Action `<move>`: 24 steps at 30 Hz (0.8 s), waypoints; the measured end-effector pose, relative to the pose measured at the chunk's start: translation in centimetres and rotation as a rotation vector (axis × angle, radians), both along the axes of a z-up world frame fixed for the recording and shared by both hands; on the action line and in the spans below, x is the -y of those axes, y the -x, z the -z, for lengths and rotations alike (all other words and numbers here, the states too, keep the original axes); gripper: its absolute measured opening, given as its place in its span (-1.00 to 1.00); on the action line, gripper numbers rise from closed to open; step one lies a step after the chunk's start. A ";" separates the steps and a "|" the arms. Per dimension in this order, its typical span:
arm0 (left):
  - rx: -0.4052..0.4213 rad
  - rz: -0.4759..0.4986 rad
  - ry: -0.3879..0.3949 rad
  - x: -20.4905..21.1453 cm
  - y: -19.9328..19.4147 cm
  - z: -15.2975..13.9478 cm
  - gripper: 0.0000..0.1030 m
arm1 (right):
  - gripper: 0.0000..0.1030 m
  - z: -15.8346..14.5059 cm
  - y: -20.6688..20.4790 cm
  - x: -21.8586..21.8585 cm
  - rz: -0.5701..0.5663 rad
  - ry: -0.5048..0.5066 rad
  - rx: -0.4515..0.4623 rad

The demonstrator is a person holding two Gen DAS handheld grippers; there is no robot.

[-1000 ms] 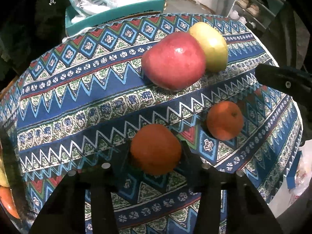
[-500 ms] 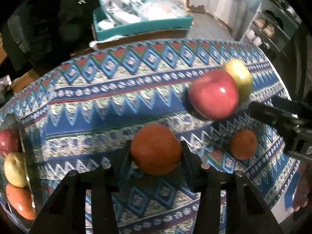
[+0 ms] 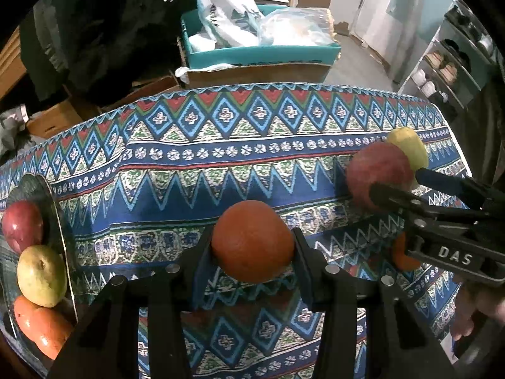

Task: Organize fruits
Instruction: 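Grasp an orange with the left tool while the right tool grasps a red apple, then lift the orange with the left tool while the right tool carries the red apple toward the plate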

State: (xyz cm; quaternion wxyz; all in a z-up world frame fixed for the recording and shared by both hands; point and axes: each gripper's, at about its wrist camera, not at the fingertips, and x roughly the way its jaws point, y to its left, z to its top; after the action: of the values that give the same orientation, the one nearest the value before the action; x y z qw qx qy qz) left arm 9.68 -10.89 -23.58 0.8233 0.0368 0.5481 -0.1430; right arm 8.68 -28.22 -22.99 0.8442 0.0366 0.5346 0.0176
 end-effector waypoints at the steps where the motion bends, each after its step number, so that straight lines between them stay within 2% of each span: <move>1: -0.001 -0.003 0.003 -0.3 0.1 0.0 -0.07 | 0.68 0.2 -0.2 -0.2 0.001 0.000 -0.005; 7: -0.007 -0.022 0.021 -1.5 -0.3 -0.2 -0.07 | 0.60 1.7 -1.5 -1.6 -0.011 0.036 -0.045; 12: -0.010 -0.030 0.027 -2.1 -0.4 -0.2 -0.07 | 0.53 2.2 -2.0 -2.0 -0.005 0.074 -0.038; 24: -0.015 -0.033 0.026 -2.8 0.2 -0.4 -0.07 | 0.51 2.6 -2.9 -2.5 -0.030 0.113 -0.061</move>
State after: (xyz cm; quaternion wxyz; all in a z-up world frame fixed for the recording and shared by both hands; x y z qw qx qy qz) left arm 9.47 -8.12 -23.23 0.8218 0.0160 0.5529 -0.1366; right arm 11.55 -25.68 -25.60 0.8278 -0.0186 0.5608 -0.0011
